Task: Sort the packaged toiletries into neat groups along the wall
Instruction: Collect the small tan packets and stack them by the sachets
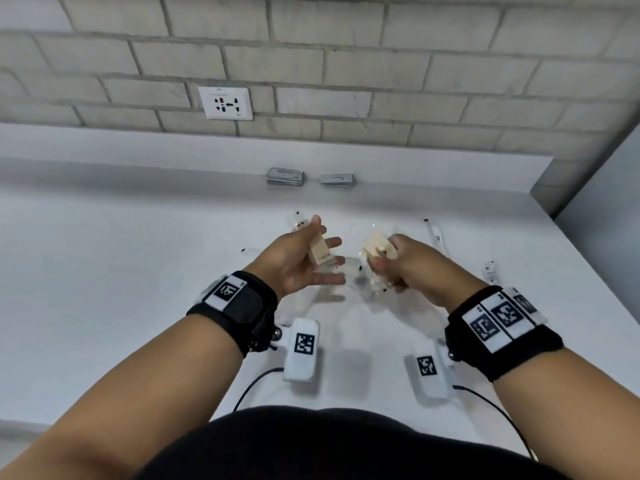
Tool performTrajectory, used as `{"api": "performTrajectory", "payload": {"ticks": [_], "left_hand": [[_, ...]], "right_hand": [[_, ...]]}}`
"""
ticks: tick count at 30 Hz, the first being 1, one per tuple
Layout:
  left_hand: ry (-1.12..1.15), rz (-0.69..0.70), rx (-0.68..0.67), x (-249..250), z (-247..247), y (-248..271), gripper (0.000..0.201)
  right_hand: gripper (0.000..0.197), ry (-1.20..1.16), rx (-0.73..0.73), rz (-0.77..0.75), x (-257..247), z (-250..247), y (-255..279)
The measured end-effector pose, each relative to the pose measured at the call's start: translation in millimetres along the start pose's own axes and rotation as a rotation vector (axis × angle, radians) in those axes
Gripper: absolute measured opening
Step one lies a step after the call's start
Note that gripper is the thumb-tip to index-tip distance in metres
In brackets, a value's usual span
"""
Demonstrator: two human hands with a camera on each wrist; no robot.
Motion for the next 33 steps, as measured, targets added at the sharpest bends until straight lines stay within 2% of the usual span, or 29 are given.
{"api": "performTrajectory", "payload": {"ticks": [1, 3, 6, 8, 12, 15, 17, 19, 22, 24, 25, 26, 28, 30, 32, 33], "left_hand": [[-0.018, -0.012, -0.045, -2.8, 2.1, 0.8, 0.036], [-0.046, -0.028, -0.175, -5.0, 11.0, 6.8, 0.04], [-0.136, 0.044, -0.261, 3.9, 11.5, 14.1, 0.025], [-0.206, 0.116, -0.224, 12.9, 2.4, 15.9, 0.026], [-0.2, 0.18, -0.106, 22.7, -16.8, 13.5, 0.022], [-0.182, 0.181, -0.083, 24.0, -16.6, 10.5, 0.01], [-0.166, 0.188, -0.036, 24.6, -16.3, 6.3, 0.003], [-0.12, 0.168, 0.005, 24.7, -16.2, 0.9, 0.004], [-0.044, 0.082, -0.03, 22.5, -9.4, -2.0, 0.013], [-0.077, 0.079, -0.07, 21.0, -3.3, -2.2, 0.007], [-0.115, 0.1, -0.08, 20.7, -0.5, -1.7, 0.002], [-0.172, 0.138, -0.081, 20.5, 0.2, -2.5, 0.006], [-0.309, 0.214, -0.058, 21.5, 0.1, -2.7, 0.013], [-0.438, 0.266, -0.045, 24.4, 0.6, -0.1, 0.015], [-0.533, 0.302, -0.065, 27.7, 4.7, 3.3, 0.016], [-0.554, 0.32, -0.065, 29.1, 6.5, 5.2, 0.017]], "right_hand": [[0.011, -0.17, 0.036, -0.039, -15.9, 1.2, -1.0], [0.013, -0.245, 0.144, -0.078, -38.1, 8.6, -6.8], [0.016, -0.286, 0.272, -0.079, -47.8, 22.8, -14.9], [0.013, -0.331, 0.299, -0.072, -45.9, 28.3, -17.2], [0.005, -0.476, 0.212, -0.108, -45.5, 39.3, -19.3], [0.013, -0.469, 0.211, -0.122, -45.9, 39.6, -20.0], [0.012, -0.469, 0.267, -0.125, -45.1, 32.4, -19.3], [0.017, -0.438, 0.401, -0.196, -45.1, 21.3, -18.3], [0.027, -0.147, 0.57, -0.406, -48.0, 11.4, -14.3], [0.028, 0.133, 0.537, -0.529, -47.8, 16.9, -13.6], [0.032, 0.189, 0.497, -0.55, -44.7, 19.6, -13.8], [0.036, 0.168, 0.465, -0.529, -42.0, 19.2, -14.5], [0.04, -0.061, 0.426, -0.407, -39.5, 11.3, -15.9], [0.031, -0.252, 0.331, -0.308, -40.5, 6.3, -18.5], [0.023, -0.194, 0.195, -0.273, -46.7, 6.2, -21.3], [0.022, -0.159, 0.173, -0.272, -48.1, 7.2, -22.8]]}}
Point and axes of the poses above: each hand's wrist, its own y-axis away from the middle knuckle, its own z-axis out of the palm, x = y × z, the point moved 4 cm from there along -y, towards the middle knuckle, and after that the axes turned 7 degrees about y, right-handed, at the moved point
